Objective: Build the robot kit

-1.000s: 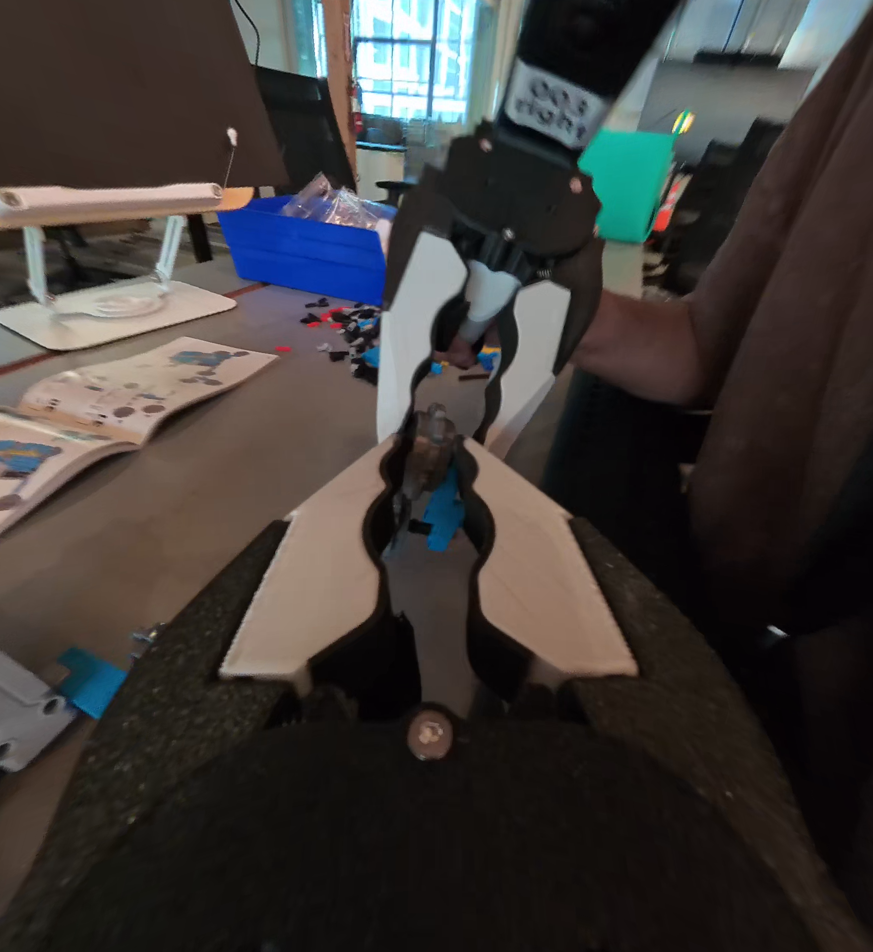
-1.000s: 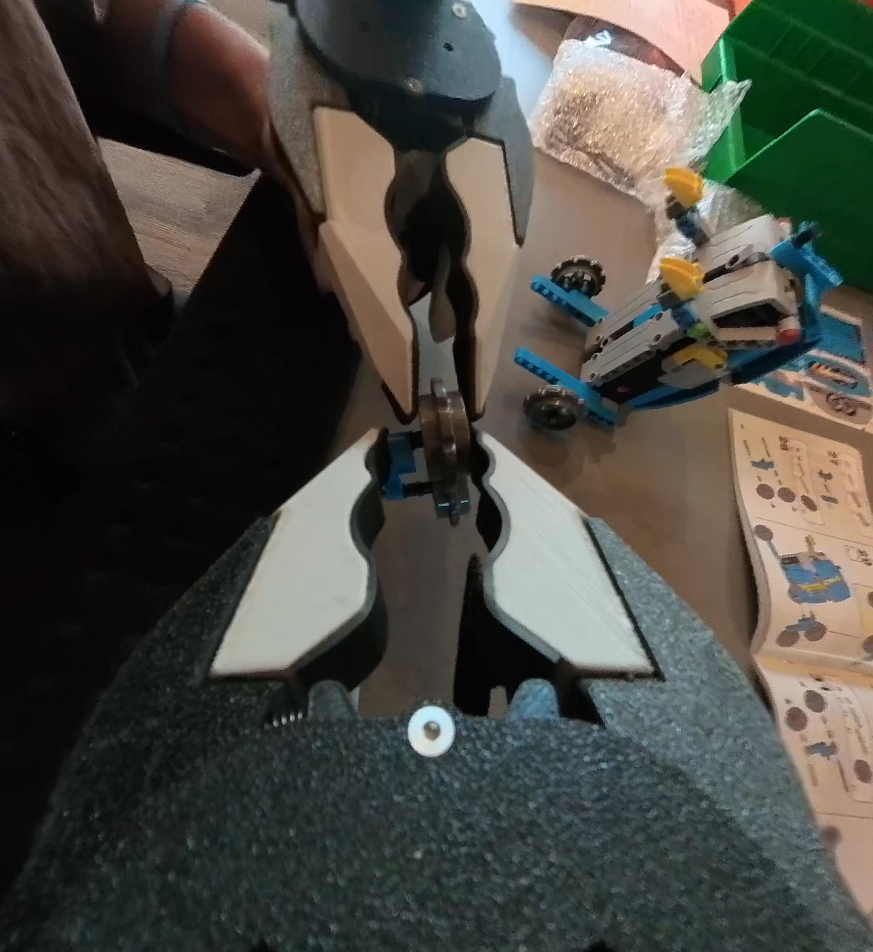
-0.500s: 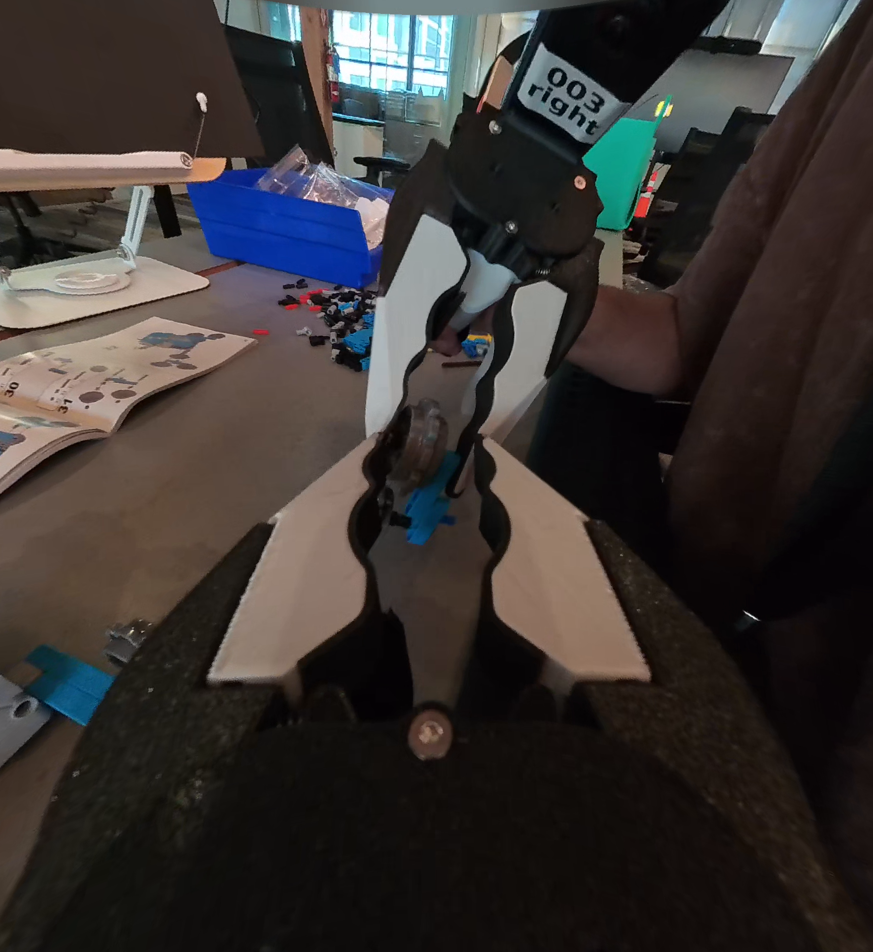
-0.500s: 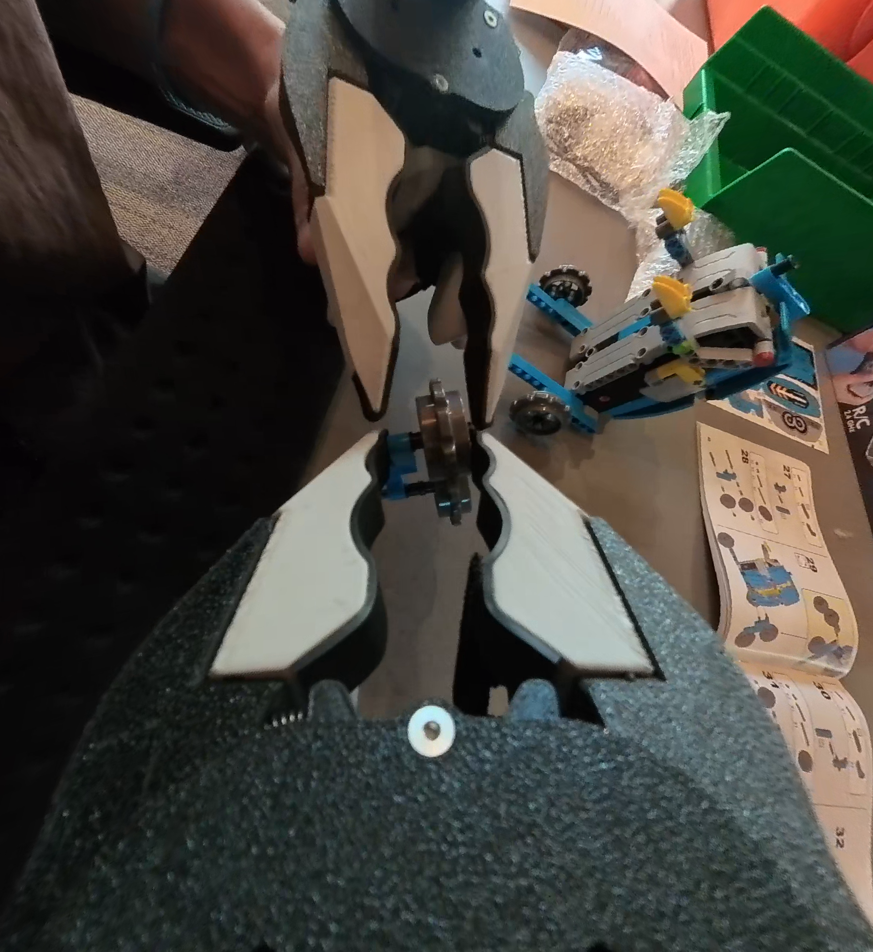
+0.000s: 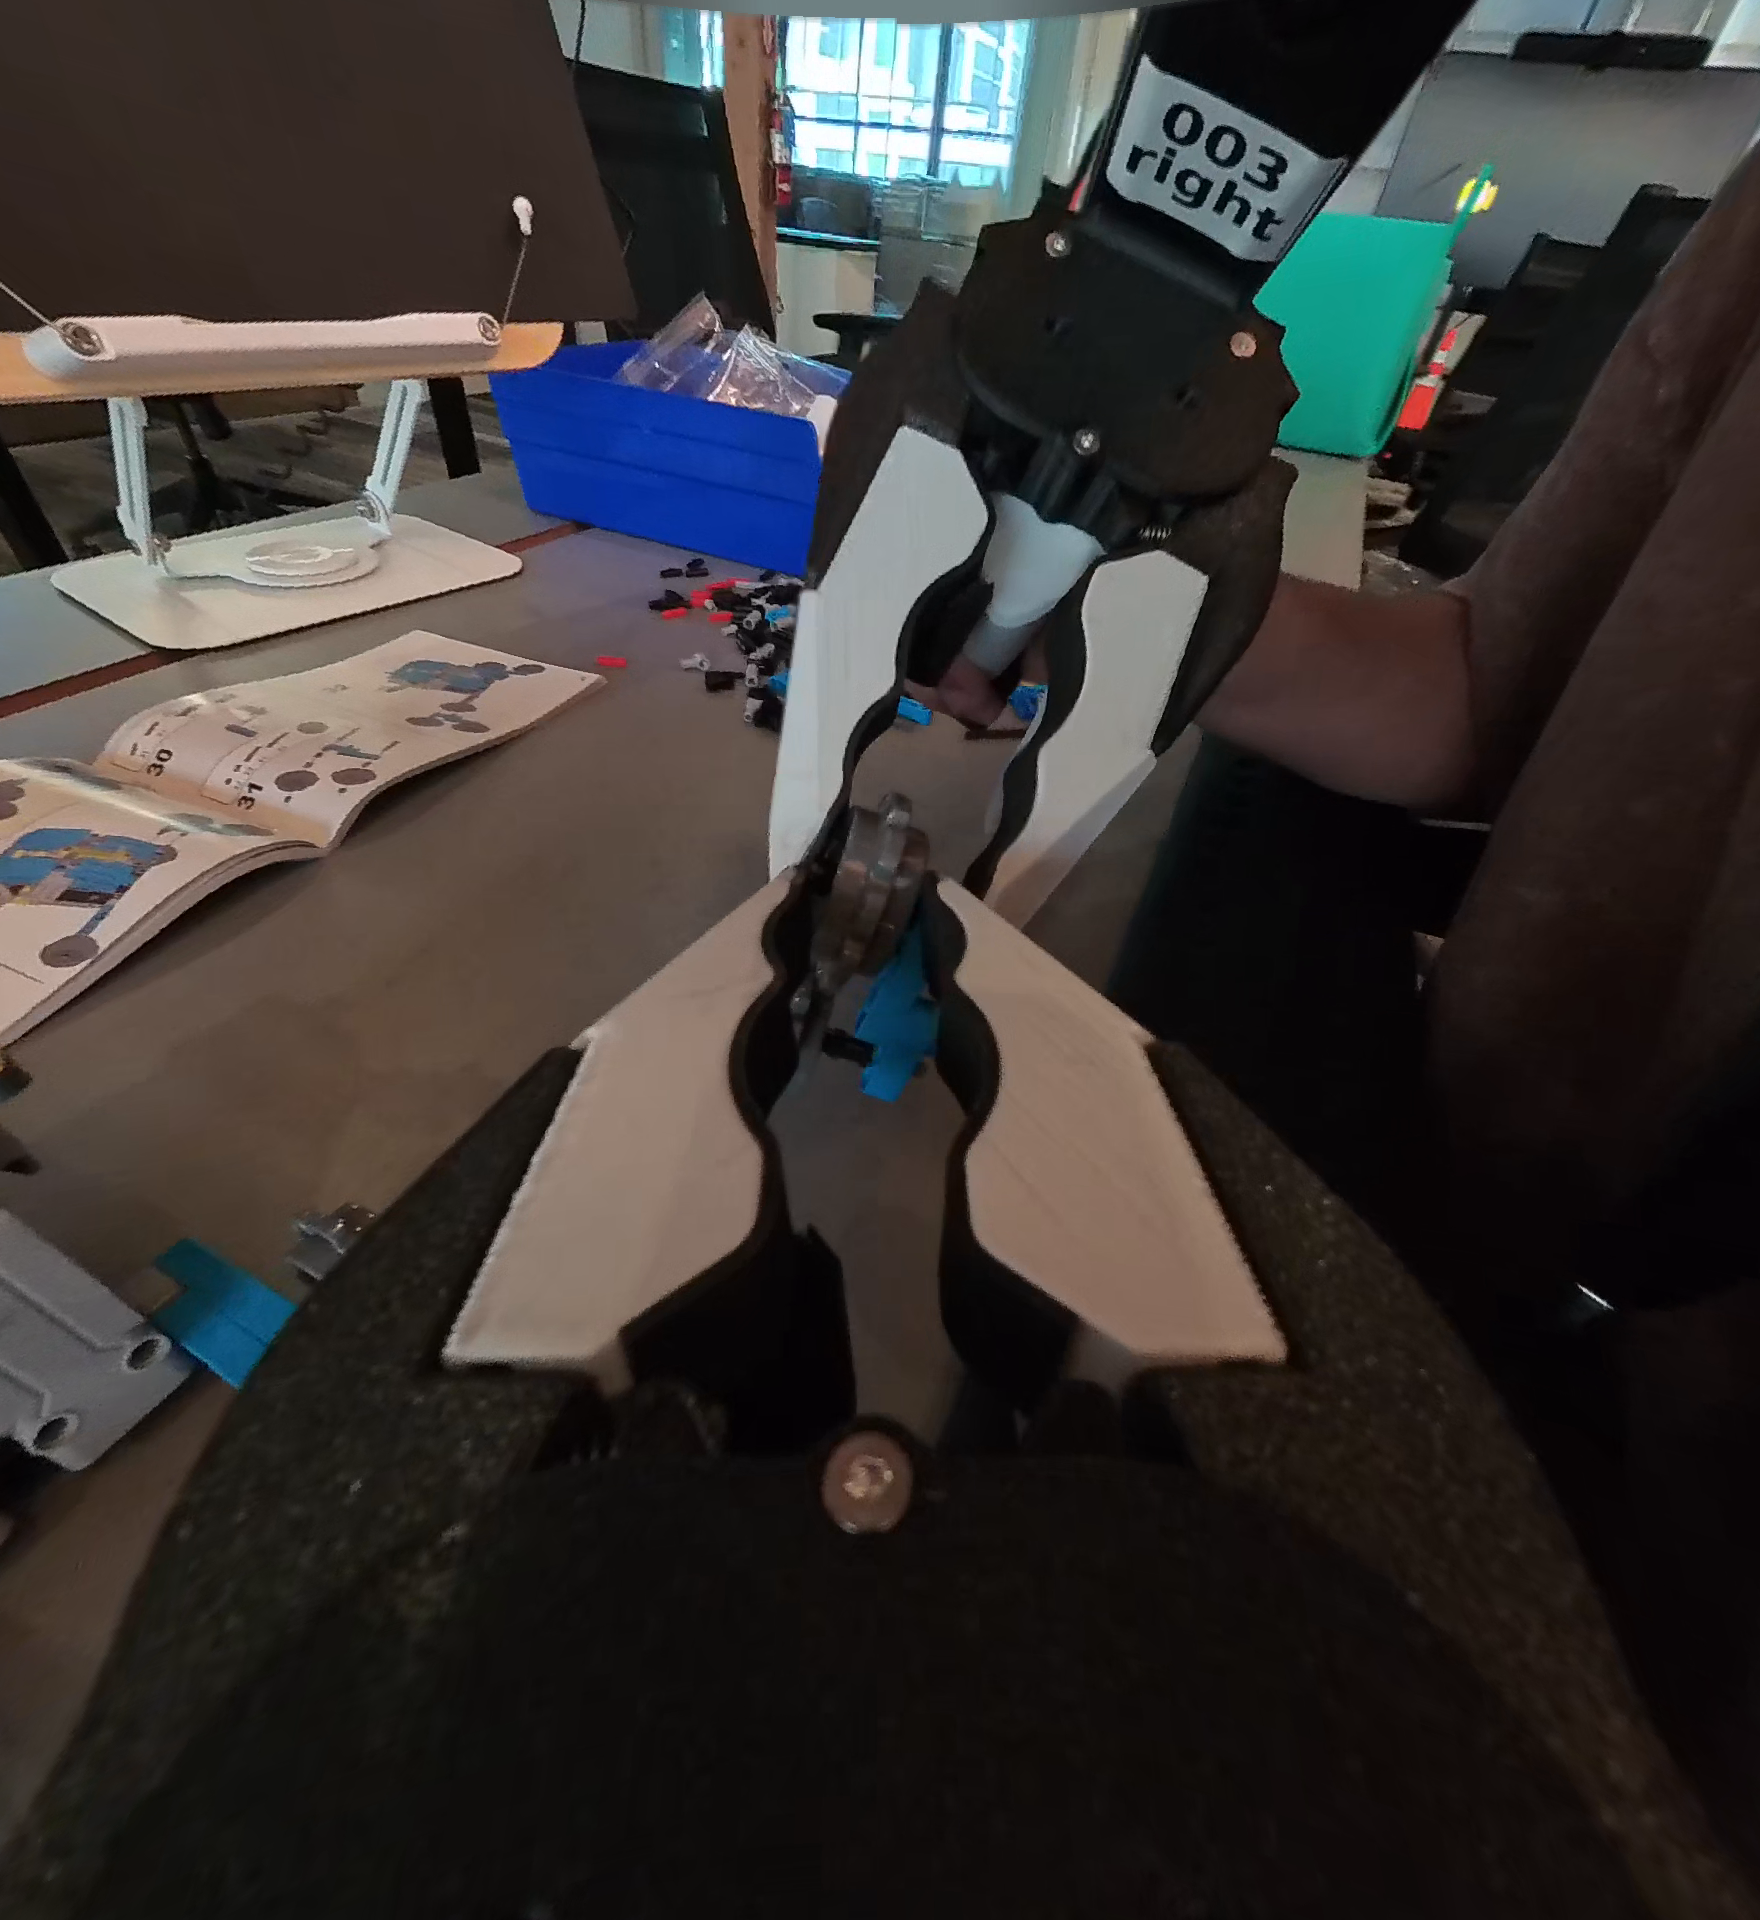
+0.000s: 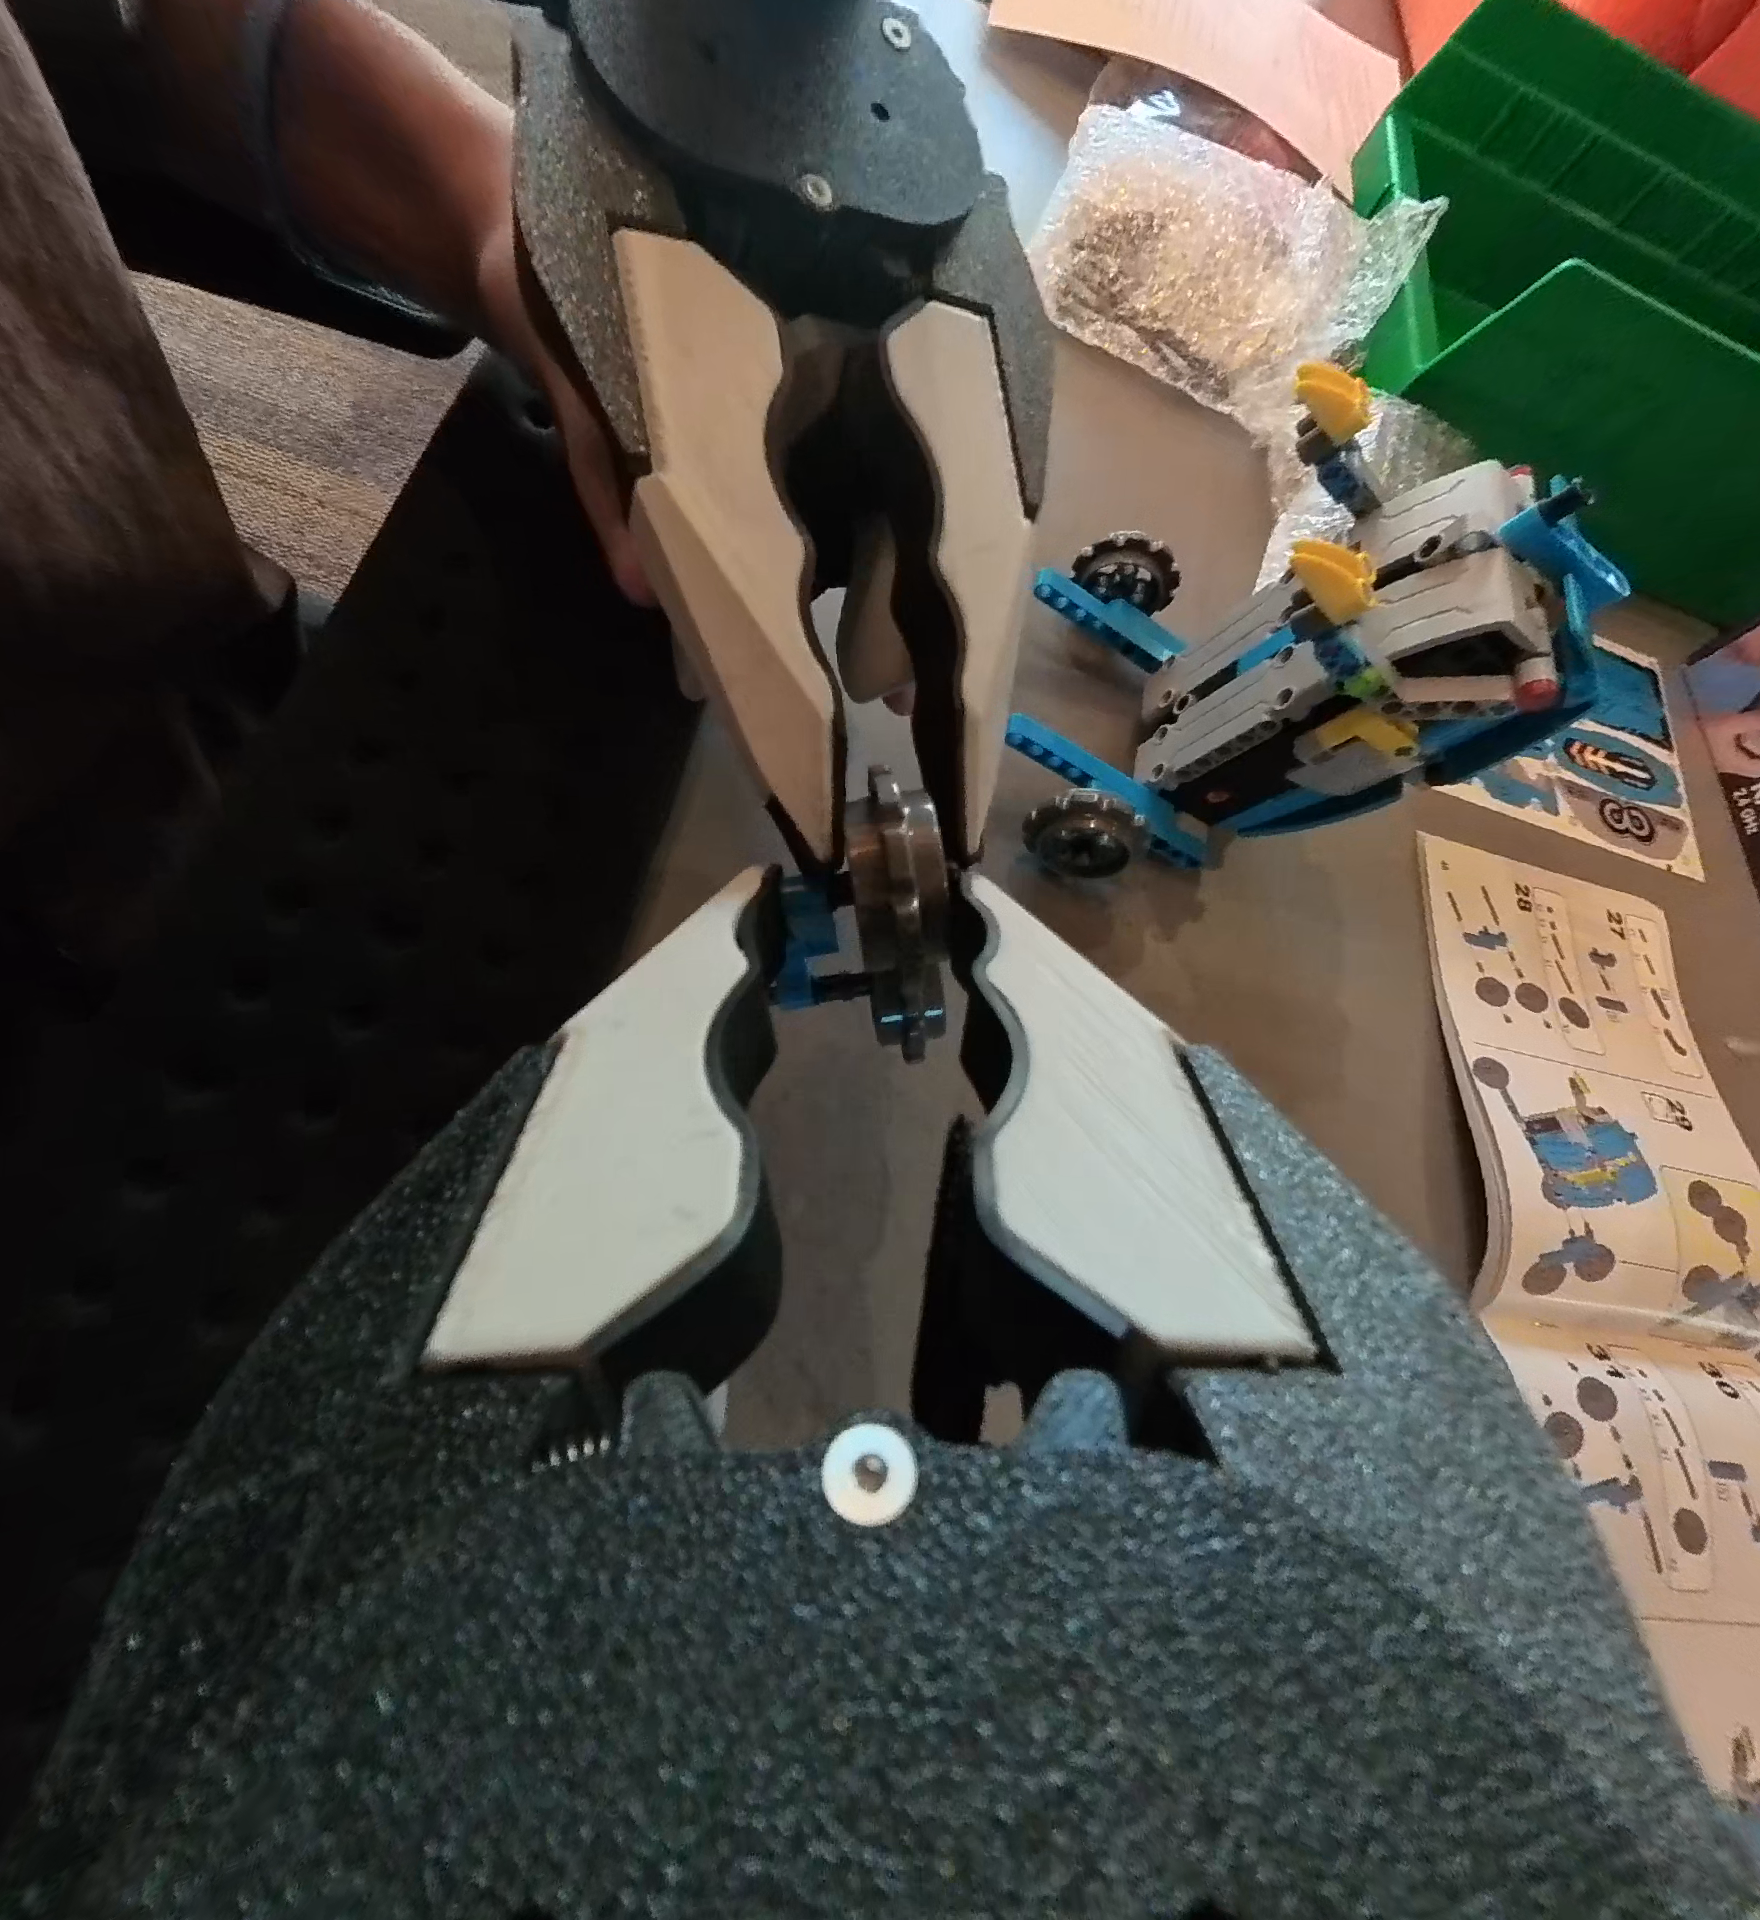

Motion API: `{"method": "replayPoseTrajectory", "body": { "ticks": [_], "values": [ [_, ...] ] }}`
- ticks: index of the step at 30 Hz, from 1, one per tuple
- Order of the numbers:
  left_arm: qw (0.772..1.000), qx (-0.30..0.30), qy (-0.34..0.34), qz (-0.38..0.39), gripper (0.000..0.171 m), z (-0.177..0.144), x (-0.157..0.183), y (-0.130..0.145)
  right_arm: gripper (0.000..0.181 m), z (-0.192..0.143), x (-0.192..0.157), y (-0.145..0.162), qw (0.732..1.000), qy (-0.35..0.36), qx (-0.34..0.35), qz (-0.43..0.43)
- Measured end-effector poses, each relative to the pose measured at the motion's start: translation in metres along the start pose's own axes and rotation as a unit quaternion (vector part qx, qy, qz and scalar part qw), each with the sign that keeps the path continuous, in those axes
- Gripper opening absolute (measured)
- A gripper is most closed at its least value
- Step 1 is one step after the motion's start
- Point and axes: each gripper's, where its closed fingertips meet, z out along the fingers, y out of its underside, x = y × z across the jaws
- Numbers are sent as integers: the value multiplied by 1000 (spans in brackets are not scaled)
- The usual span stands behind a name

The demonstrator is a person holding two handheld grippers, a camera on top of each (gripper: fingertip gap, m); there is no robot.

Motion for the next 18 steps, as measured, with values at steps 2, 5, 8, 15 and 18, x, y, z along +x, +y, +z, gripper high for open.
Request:
{"method": "replayPoseTrajectory", "body": {
  "ticks": [2,5,8,15,18],
  "values": [
    [1000,0,-1,0,20,-1,0,0,31,0,0,-2,1000,0,3,1],
    [1000,-4,6,-8,19,-2,0,0,31,1,0,-3,1000,-4,6,11],
    [1000,-15,18,-10,19,-3,2,3,30,2,-2,-2,1000,-11,3,7],
    [996,-60,70,-15,19,-9,11,13,30,6,-14,-1,999,-41,2,-1],
    [994,-70,78,-12,18,-12,14,14,30,8,-18,-2,999,-53,7,3]
  ]
}}
